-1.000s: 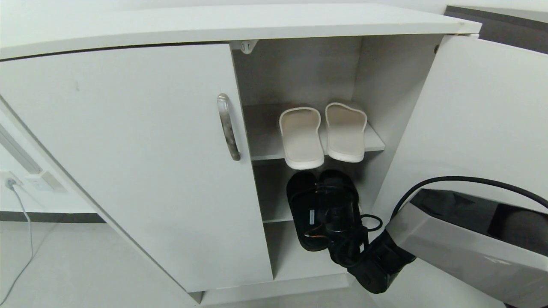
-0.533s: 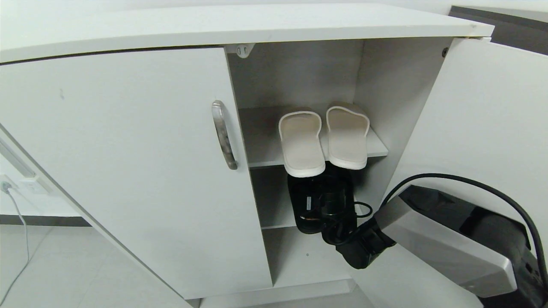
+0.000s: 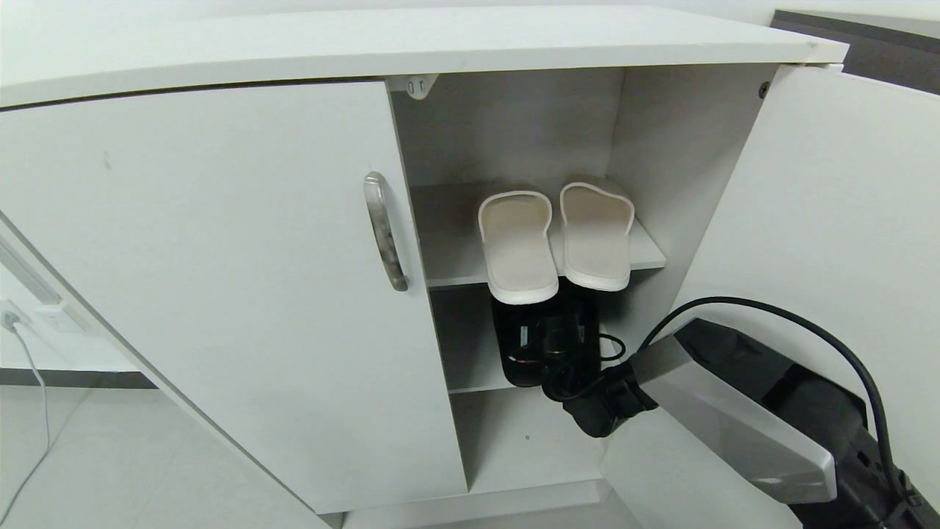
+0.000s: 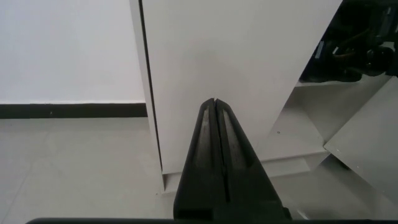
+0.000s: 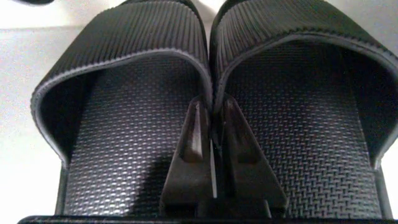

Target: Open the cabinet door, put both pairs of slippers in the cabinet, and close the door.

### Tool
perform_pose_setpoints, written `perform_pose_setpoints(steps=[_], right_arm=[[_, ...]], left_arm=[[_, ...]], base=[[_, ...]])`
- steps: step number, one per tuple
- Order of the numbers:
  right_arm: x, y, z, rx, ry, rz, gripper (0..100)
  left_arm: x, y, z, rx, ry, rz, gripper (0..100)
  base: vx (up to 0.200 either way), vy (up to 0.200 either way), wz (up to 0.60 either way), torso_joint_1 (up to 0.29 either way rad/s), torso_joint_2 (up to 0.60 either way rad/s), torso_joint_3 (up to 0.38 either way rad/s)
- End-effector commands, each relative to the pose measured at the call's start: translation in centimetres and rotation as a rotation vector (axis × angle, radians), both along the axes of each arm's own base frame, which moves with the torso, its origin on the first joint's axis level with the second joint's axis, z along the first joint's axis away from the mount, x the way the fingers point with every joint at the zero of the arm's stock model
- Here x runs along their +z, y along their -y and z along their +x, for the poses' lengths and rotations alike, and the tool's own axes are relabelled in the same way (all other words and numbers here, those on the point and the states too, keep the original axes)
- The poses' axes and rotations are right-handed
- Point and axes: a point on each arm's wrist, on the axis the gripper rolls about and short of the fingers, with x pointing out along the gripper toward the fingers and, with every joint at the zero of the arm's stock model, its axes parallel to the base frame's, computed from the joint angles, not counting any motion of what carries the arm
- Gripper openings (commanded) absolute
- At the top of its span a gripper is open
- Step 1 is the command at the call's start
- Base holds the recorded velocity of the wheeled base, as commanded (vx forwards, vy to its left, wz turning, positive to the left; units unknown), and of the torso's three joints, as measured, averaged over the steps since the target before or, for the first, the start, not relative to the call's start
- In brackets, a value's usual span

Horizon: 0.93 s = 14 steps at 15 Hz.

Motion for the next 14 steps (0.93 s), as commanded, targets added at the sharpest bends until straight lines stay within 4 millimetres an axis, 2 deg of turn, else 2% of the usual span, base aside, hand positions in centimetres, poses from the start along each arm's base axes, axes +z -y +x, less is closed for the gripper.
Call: perform_pose_setpoints(steps=[1,3,4,7,9,12,13,14], right_arm=[[-0.4,-0.1,0.1,0.001,-0.004,-0.003,0],[-0.5,0.0,0.1,-0.001,-0.006,-0.004,0],[-0.6,0.0,0.1,-0.001,-0.009,-0.006,100],[-1.0,0.3,-0.6,-0.001,-0.045,-0.033,100],[1.0,1.1,-2.3,0.009,-0.029,-0.023,100],[4.7,2.0,-7.7,0.07,0.015,0.011,100],[5.3,2.3,-9.2,0.09,0.017,0.014,100],[6.1,2.8,-11.9,0.139,0.026,0.024,100]], left_arm=[[0.0,0.0,0.0,0.0,0.0,-0.001,0],[0.0,0.0,0.0,0.0,0.0,-0.001,0],[0.0,0.0,0.0,0.0,0.0,-0.001,0],[0.0,0.0,0.0,0.0,0.0,-0.001,0],[0.0,0.0,0.0,0.0,0.0,-0.001,0],[0.0,0.0,0.0,0.0,0.0,0.001,0],[0.0,0.0,0.0,0.0,0.0,-0.001,0],[0.0,0.0,0.0,0.0,0.0,0.001,0]], base=[[0.0,0.0,0.0,0.0,0.0,0.0],[0.0,0.0,0.0,0.0,0.0,0.0],[0.0,0.0,0.0,0.0,0.0,0.0],[0.0,0.0,0.0,0.0,0.0,0.0],[0.0,0.0,0.0,0.0,0.0,0.0],[0.0,0.0,0.0,0.0,0.0,0.0],[0.0,0.0,0.0,0.0,0.0,0.0],[0.0,0.0,0.0,0.0,0.0,0.0]])
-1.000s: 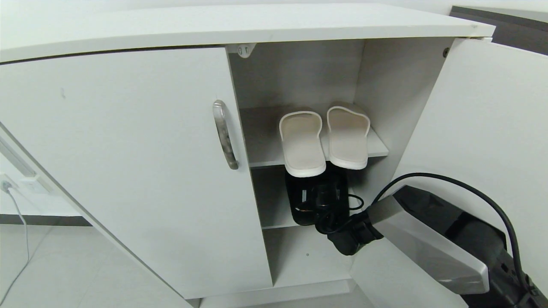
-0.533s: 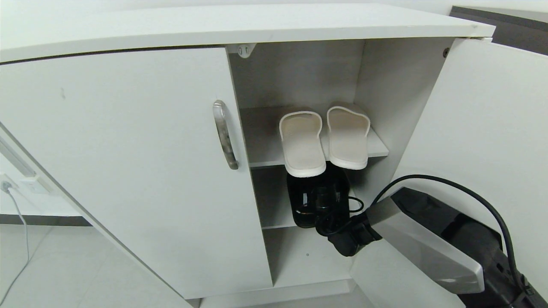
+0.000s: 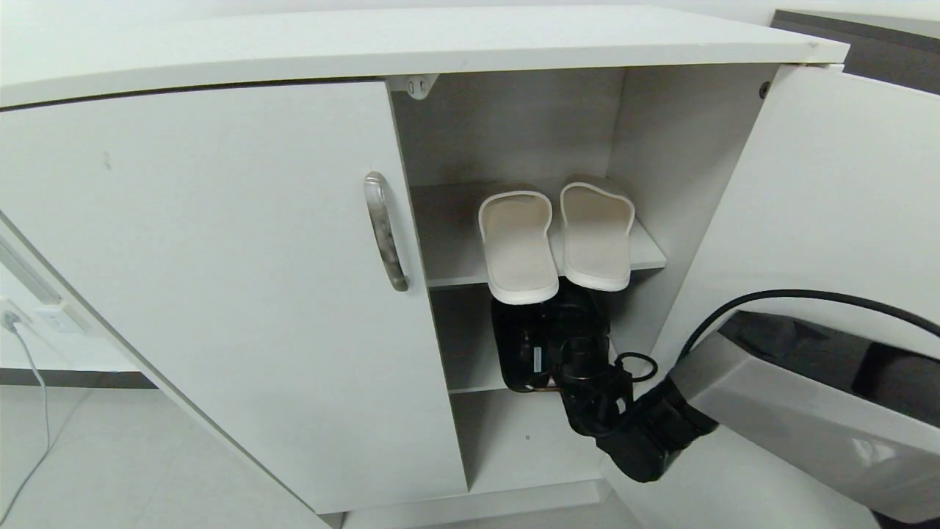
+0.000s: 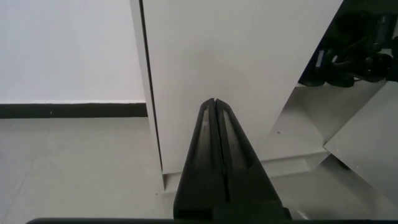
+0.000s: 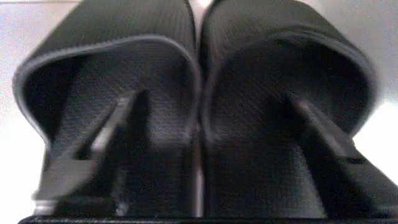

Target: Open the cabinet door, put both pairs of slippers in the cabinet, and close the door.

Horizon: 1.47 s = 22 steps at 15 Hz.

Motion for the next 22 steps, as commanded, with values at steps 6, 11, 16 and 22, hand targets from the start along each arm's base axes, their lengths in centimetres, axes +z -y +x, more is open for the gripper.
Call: perform_pose_setpoints(steps=[6,11,16,22], right_arm=[[5.8,2.7,-13.2,0.367,0.047,0.067,100],[5.3,2.5,-13.1,0.368,0.038,0.047,100],[5.3,2.5,-13.1,0.367,0.038,0.046,100],[5.0,2.6,-13.2,0.366,0.031,0.034,100]], left_arm=[[0.0,0.0,0.0,0.0,0.0,-0.001,0],[0.0,0.0,0.0,0.0,0.0,0.0,0],[0.0,0.0,0.0,0.0,0.0,0.0,0],[0.0,0.0,0.0,0.0,0.0,0.0,0]], base=[[0.0,0.0,0.0,0.0,0.0,0.0],[0.0,0.0,0.0,0.0,0.0,0.0],[-0.2,0.0,0.0,0.004,0.0,0.003],[-0.2,0.0,0.0,0.0,0.0,0.002]])
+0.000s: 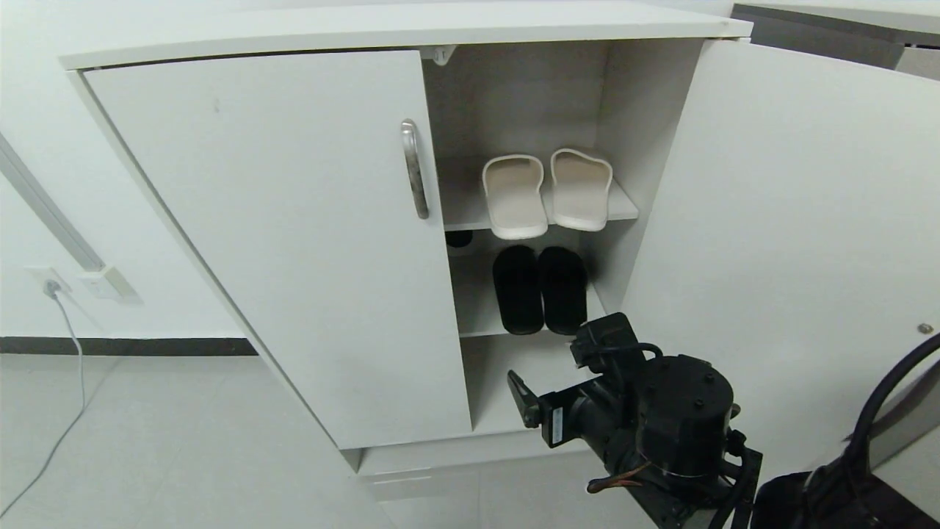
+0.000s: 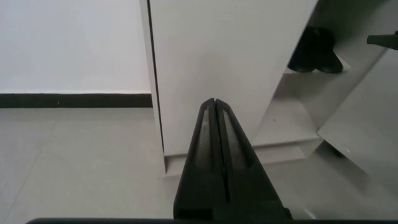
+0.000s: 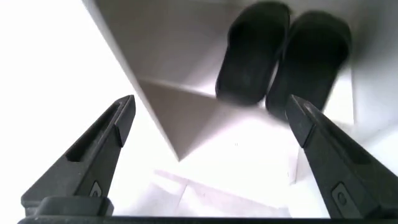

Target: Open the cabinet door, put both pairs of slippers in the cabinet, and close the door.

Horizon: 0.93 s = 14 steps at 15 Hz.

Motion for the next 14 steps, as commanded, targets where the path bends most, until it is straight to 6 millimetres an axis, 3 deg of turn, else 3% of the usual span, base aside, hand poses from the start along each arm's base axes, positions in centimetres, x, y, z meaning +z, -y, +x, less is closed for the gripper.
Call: perform_pose_setpoints(steps=[1,2,9,14], right_arm=[[-0.08,0.03,-0.04,0.0,0.002,0.002,100],[-0.06,0.03,-0.04,0.0,0.007,0.008,100],[-0.43,0.44,-0.35,-0.003,0.005,0.004,100],[-0.76,0.49,-0.39,-0.002,-0.002,-0.004,100]], left_arm=[[0.0,0.0,0.0,0.001,0.0,0.0,0],[0.0,0.0,0.0,0.001,0.0,0.0,0],[0.0,0.0,0.0,0.001,0.0,0.0,0],[0.04,0.0,-0.01,-0.001,0.002,0.0,0]], base=[[-0.2,0.0,0.0,0.002,0.0,0.002],[-0.2,0.0,0.0,0.007,0.01,0.002],[0.0,0.0,0.0,0.0,0.0,0.0],[0.0,0.0,0.0,0.001,0.0,0.17]])
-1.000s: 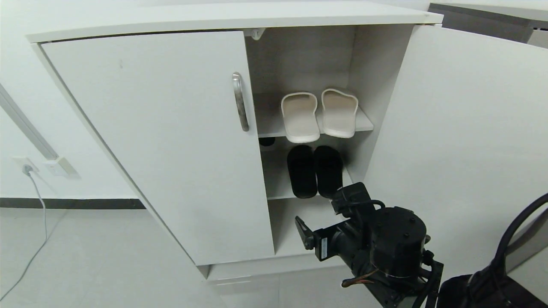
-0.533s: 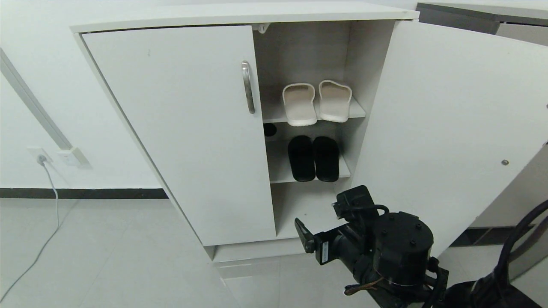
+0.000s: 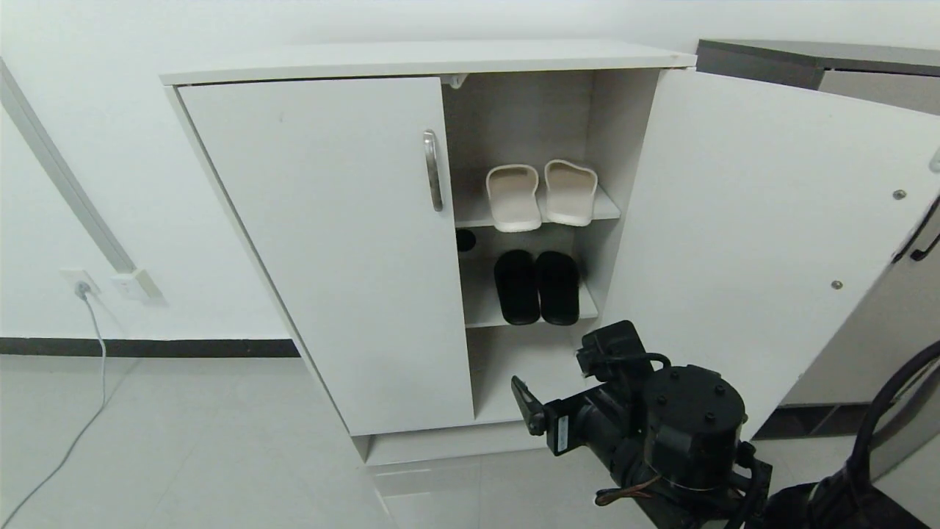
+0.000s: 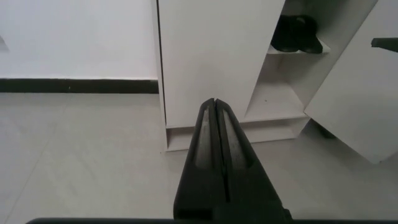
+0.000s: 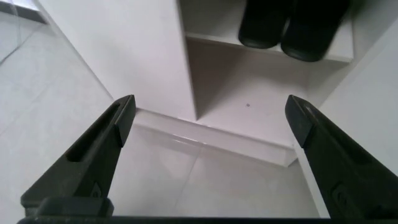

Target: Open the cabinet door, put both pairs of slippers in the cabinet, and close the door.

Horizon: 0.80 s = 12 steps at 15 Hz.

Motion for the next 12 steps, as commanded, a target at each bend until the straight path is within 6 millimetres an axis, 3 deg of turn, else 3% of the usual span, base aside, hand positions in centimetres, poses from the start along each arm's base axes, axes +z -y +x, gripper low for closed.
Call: perform_pose_setpoints(steps=[1,4,9,12], right_arm=[[-0.5,-0.1,0.1,-0.002,-0.01,-0.015,100],[-1.3,0.2,0.8,-0.022,-0.008,-0.054,100],[-2.9,0.9,1.5,-0.041,0.076,-0.085,100],[-3.5,1.3,1.6,-0.042,0.079,-0.098,100]], left_arm=[[0.0,0.0,0.0,0.001,0.0,-0.001,0],[0.0,0.0,0.0,0.001,0.0,-0.002,0],[0.0,0.0,0.0,0.001,0.0,-0.002,0],[0.0,0.0,0.0,0.001,0.0,-0.001,0]], base=[[0.0,0.0,0.0,0.007,0.0,0.198],[0.0,0.0,0.0,0.001,0.0,0.188],[0.0,0.0,0.0,0.0,0.0,0.0],[0.0,0.2,0.0,0.002,0.0,0.01]])
